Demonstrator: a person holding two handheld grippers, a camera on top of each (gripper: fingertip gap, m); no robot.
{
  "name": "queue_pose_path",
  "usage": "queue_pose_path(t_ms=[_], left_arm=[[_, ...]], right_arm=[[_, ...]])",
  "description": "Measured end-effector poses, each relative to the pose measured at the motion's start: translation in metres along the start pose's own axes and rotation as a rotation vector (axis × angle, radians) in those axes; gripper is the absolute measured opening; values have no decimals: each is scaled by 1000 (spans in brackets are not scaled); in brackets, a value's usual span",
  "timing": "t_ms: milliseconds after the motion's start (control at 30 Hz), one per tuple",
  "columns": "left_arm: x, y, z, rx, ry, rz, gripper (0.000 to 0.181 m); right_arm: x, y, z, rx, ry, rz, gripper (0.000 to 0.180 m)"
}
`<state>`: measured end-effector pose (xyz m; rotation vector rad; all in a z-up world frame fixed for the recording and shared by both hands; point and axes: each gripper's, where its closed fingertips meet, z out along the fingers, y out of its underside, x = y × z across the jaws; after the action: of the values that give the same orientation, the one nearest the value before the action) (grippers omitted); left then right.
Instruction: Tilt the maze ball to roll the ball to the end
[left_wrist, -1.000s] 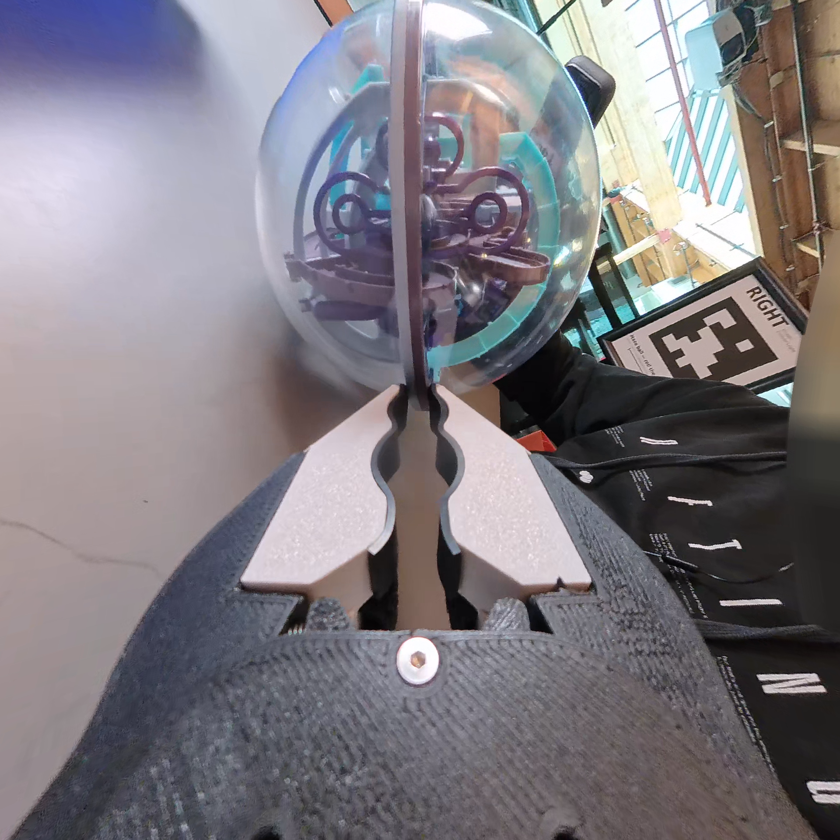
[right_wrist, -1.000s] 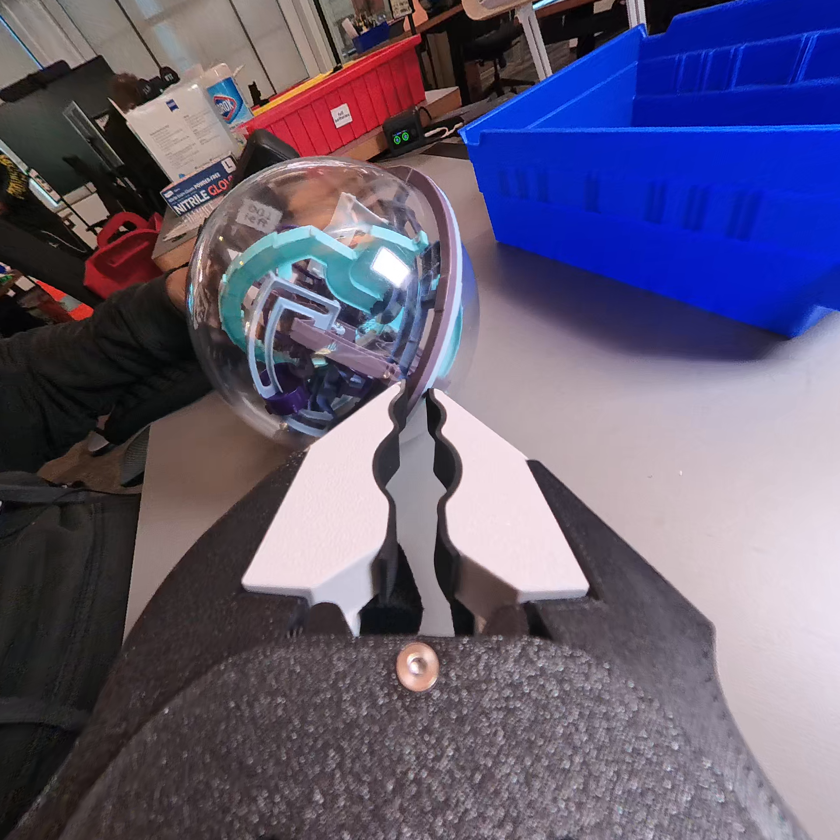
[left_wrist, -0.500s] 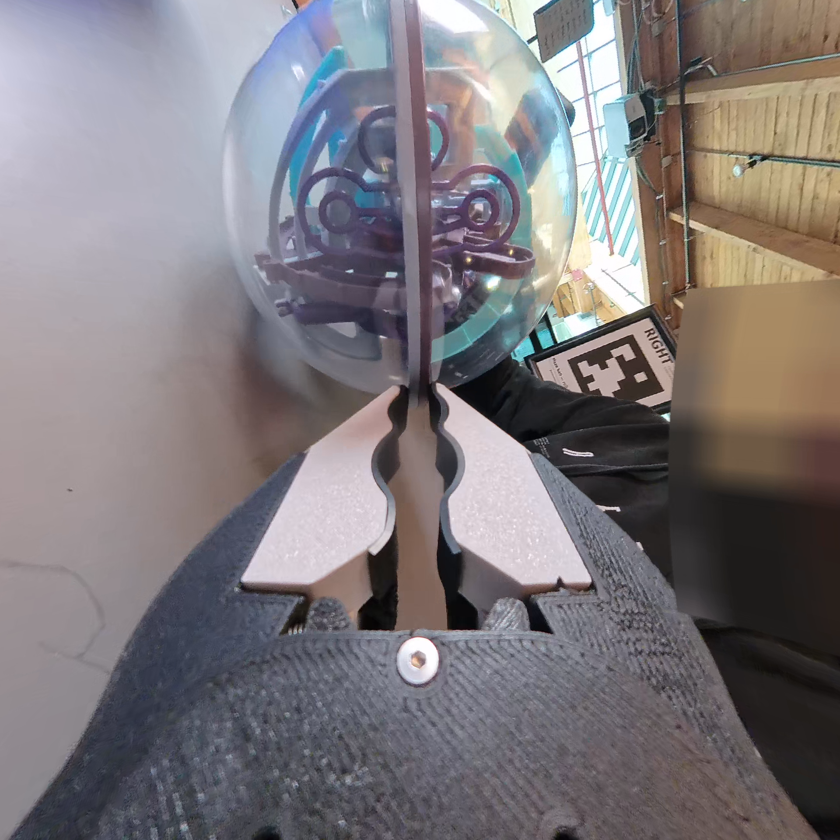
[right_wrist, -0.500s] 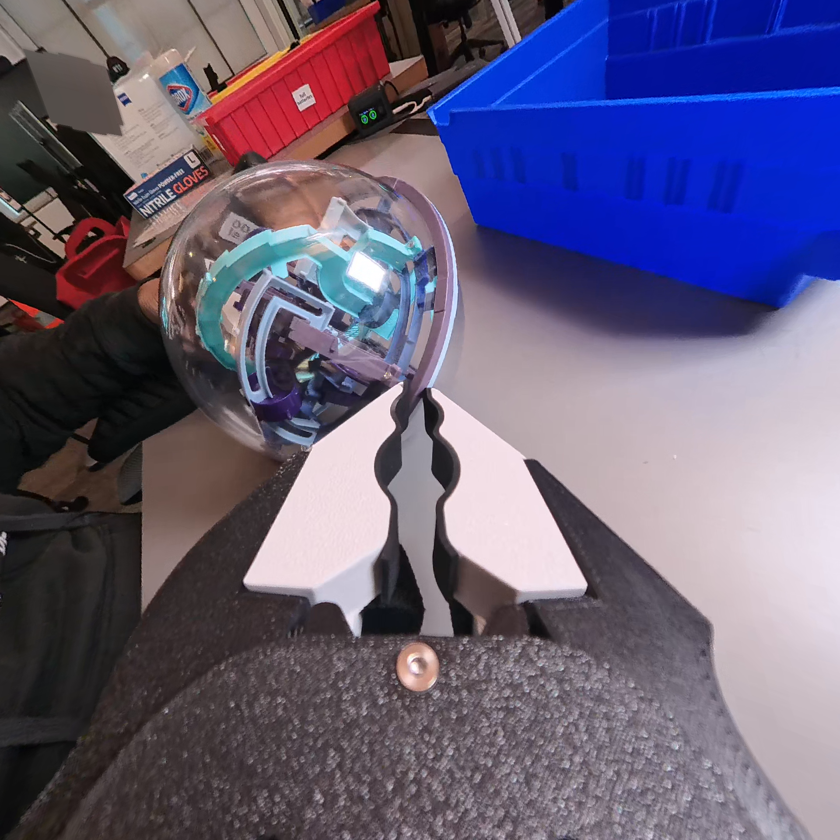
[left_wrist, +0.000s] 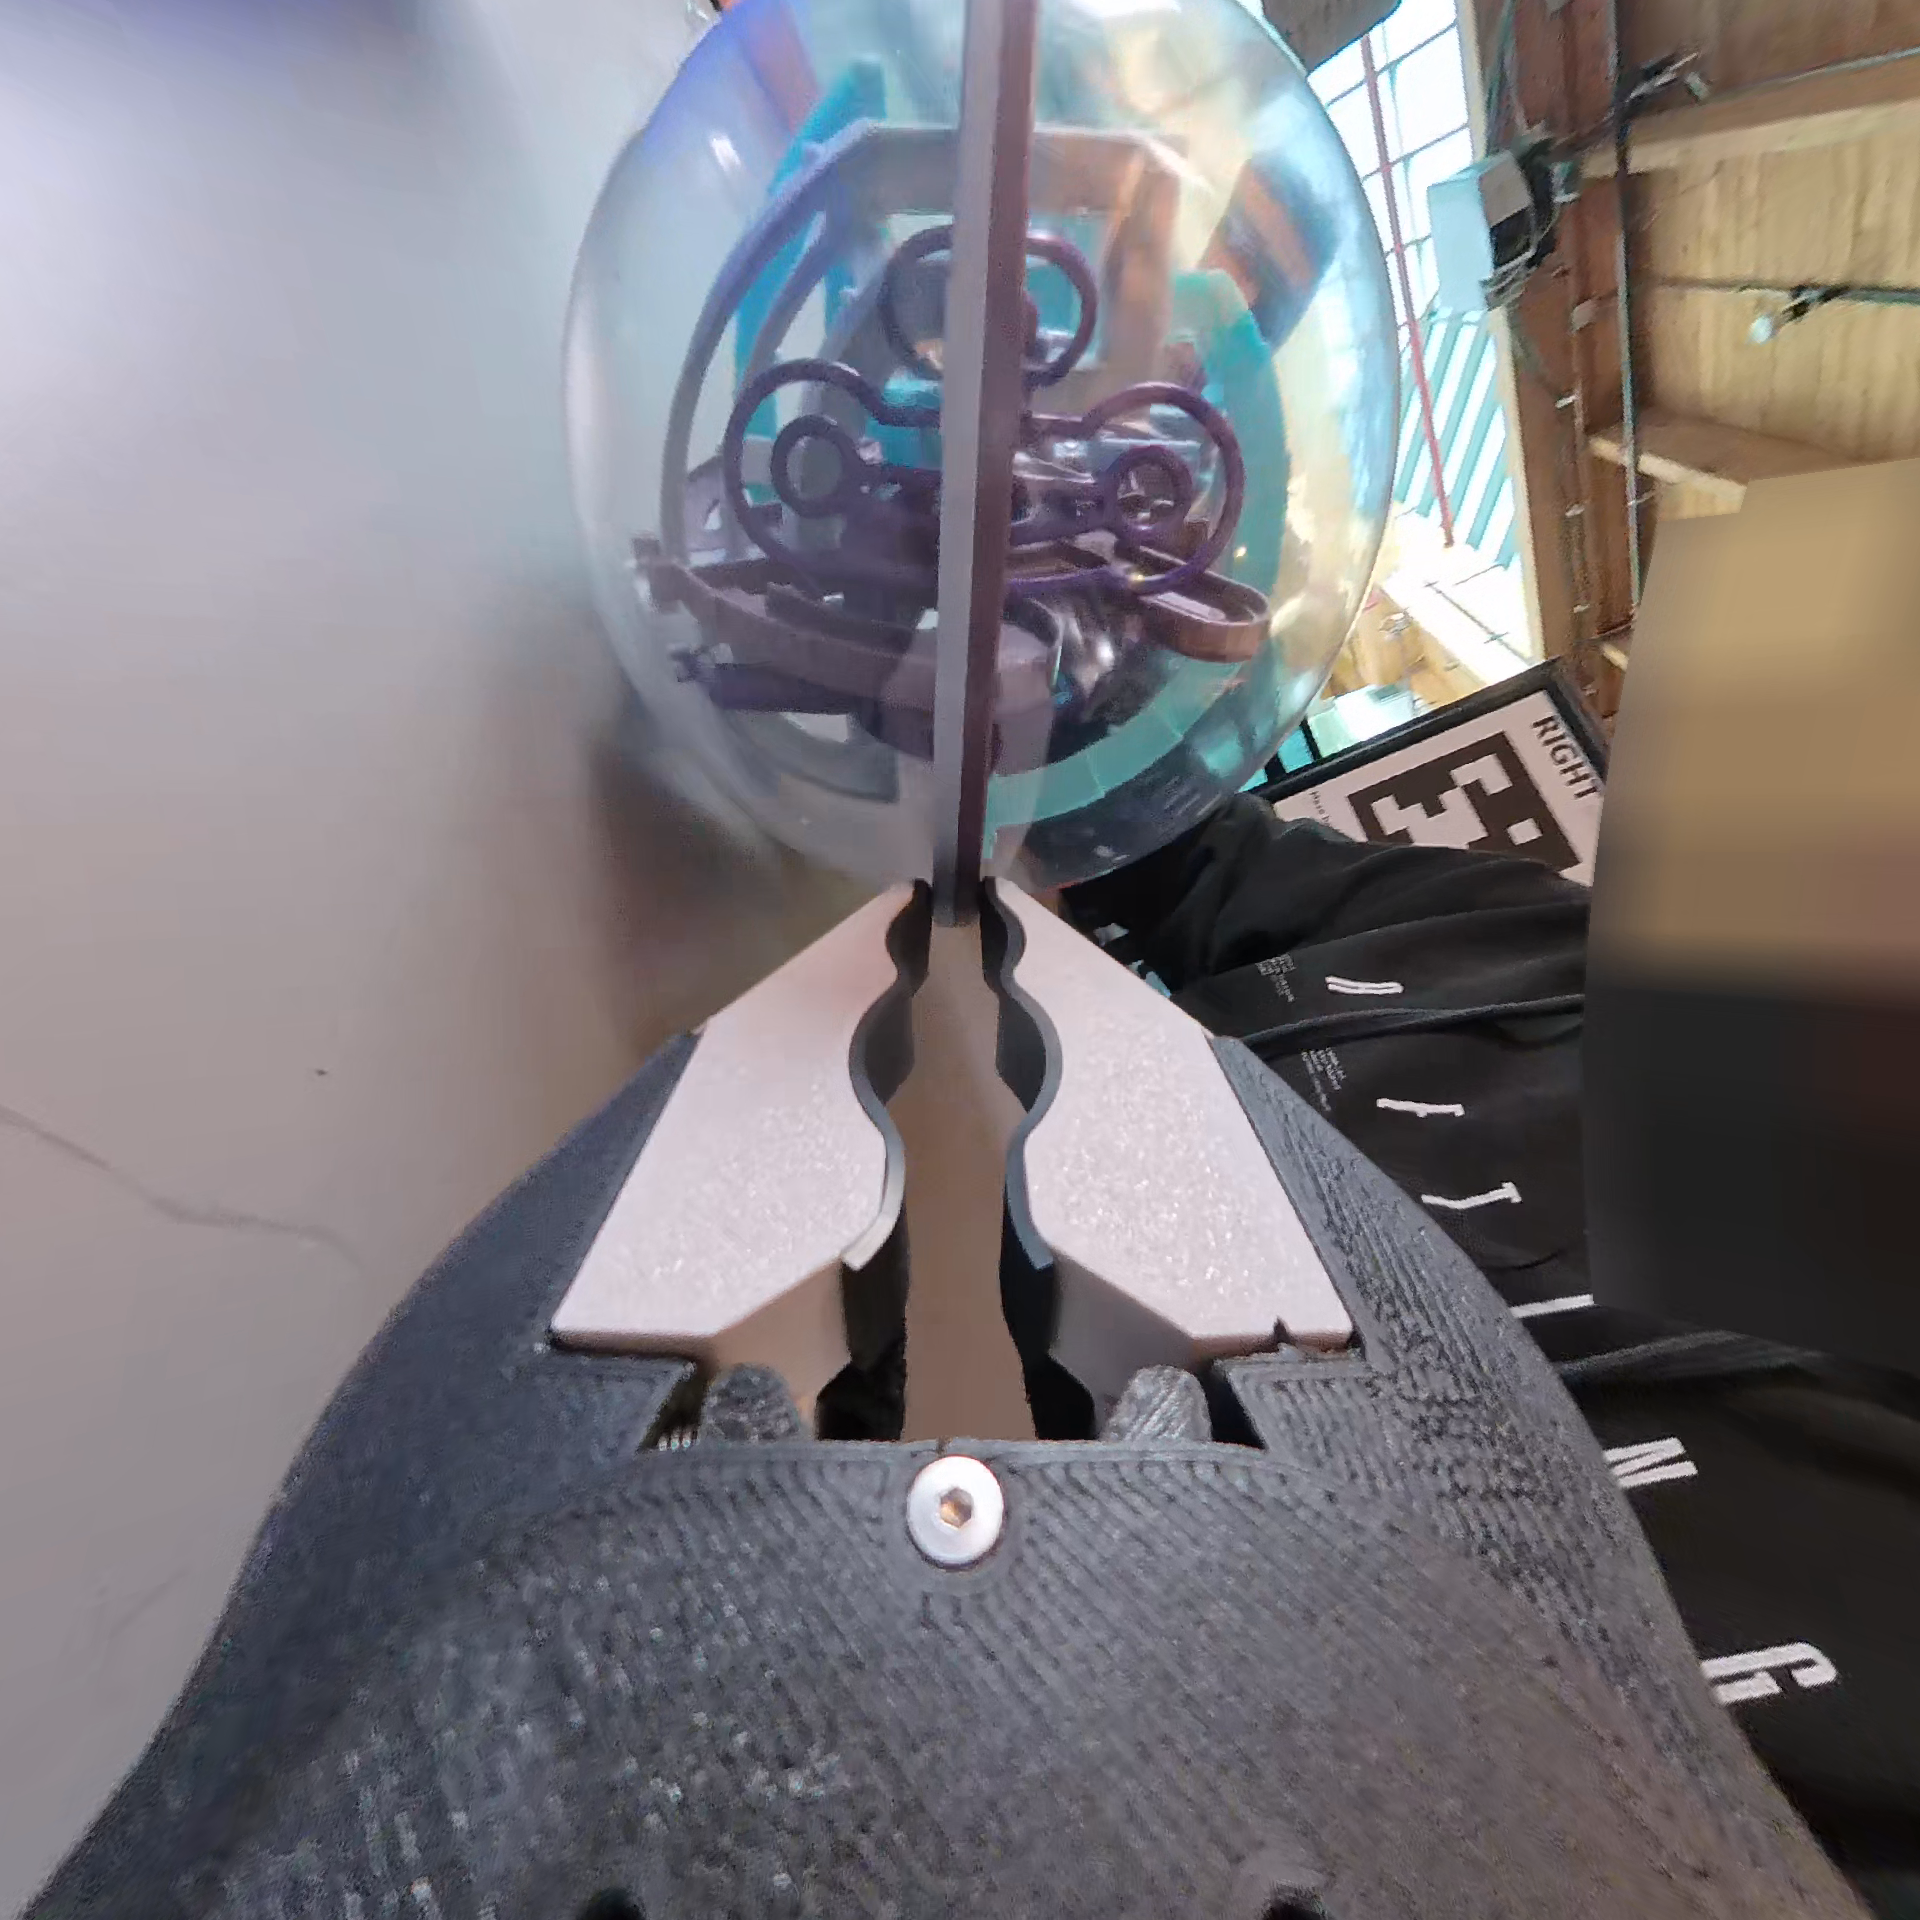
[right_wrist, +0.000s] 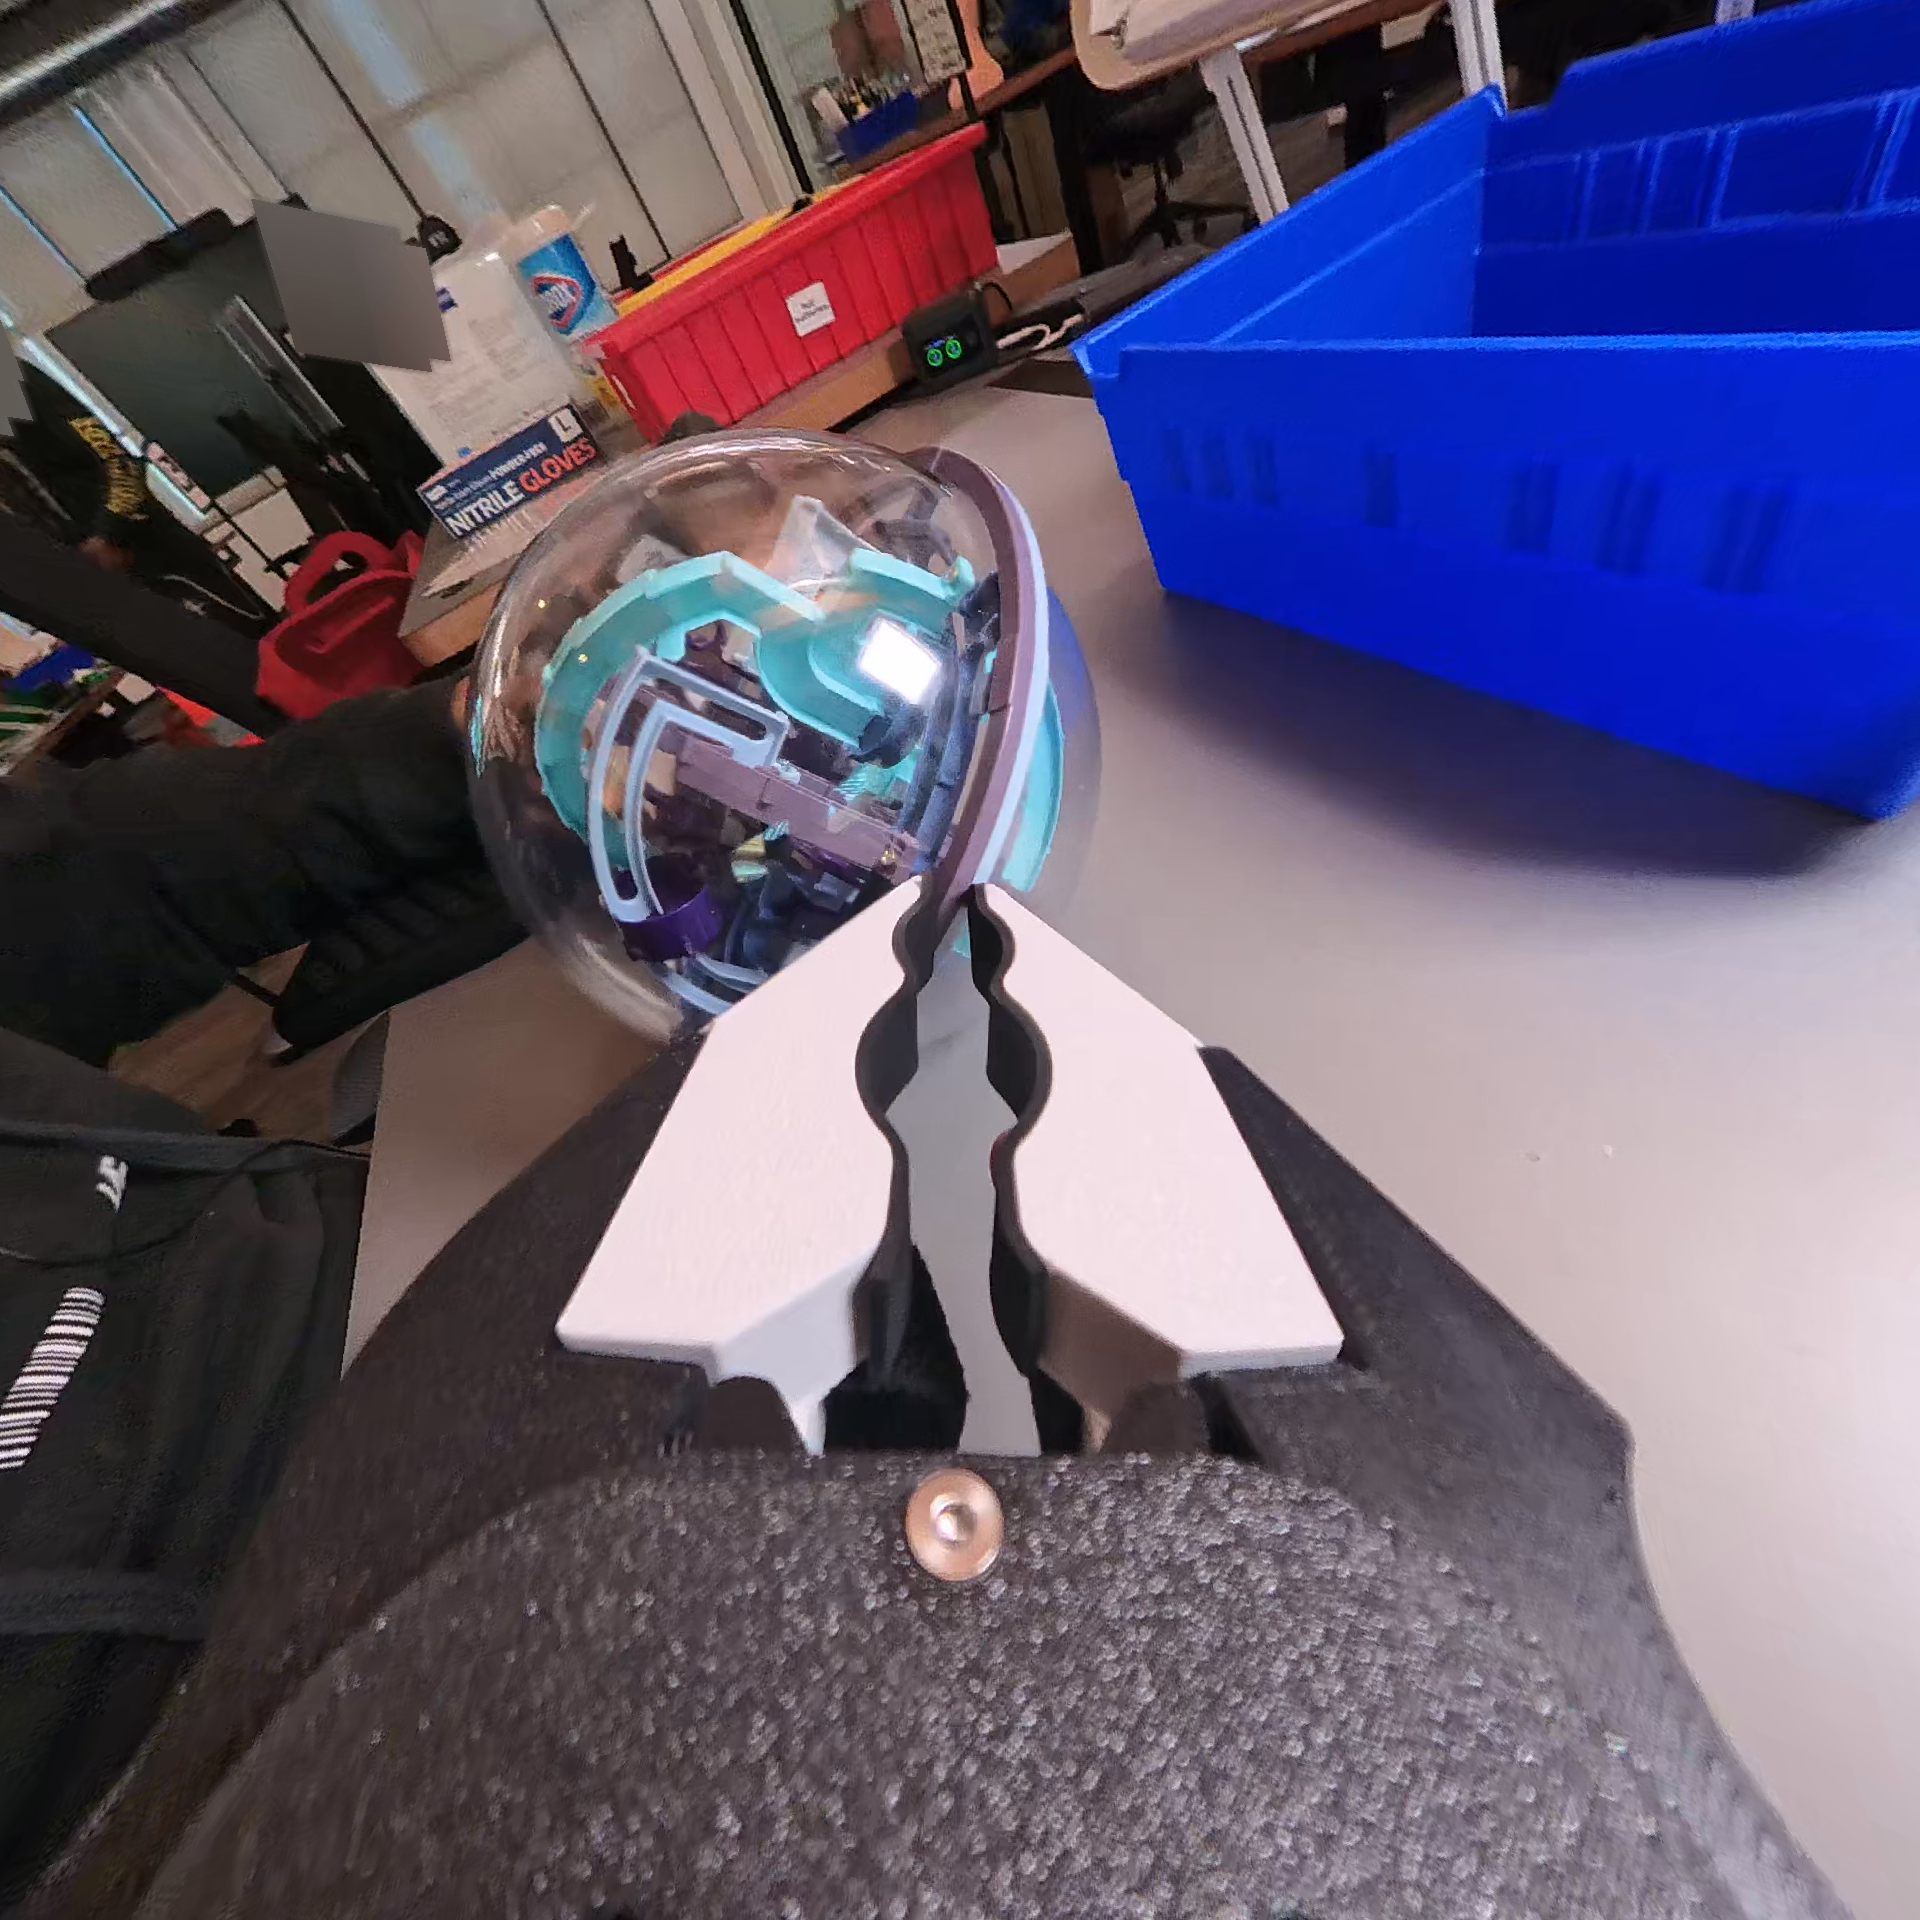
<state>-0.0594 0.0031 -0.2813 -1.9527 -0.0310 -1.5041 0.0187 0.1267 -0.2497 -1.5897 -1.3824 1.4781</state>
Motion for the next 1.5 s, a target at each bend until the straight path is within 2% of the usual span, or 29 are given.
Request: queue_pose_path(t_ms=[133,333,400,433,633,700,800,967,1167,1300,1367,1400,1500], left_arm=[[-7,-3,-5,-3,-67,90,9],[-11,3,-2,-40,-133,184,8],[-11,6,0,-56,-152,210,9],[-12,7,0,-63,-164,221,9],[-11,16,3,-121,-153,241,10],[-9,12,-2,-112,-149,289,19],[-1,-8,-15,-6,-119,378,34],[2,-25,-22,48,-259,769,86],[9,-28,0,48,-354,1031,137],[-5,-38,16,-1,-464,1179,153],[-8,-35,29,-45,-405,1177,148],[-8,-33,34,-55,-376,1164,152],[-8,-35,37,-69,-379,1193,152]], right_arm=[[-7,0,-1,16,-101,3,5],[-16,16,-1,-56,-264,84,24],[-19,18,0,-63,-269,78,19],[-16,18,2,-62,-244,63,8],[-16,20,1,-65,-250,54,6],[-17,21,1,-68,-248,40,6],[-17,21,0,-71,-250,47,6],[-16,23,0,-72,-256,108,6],[-17,23,-1,-63,-272,159,5],[-21,26,2,-72,-299,158,5],[-23,28,4,-75,-306,146,5],[-22,28,5,-73,-302,137,5],[-23,27,2,-58,-287,80,5]])
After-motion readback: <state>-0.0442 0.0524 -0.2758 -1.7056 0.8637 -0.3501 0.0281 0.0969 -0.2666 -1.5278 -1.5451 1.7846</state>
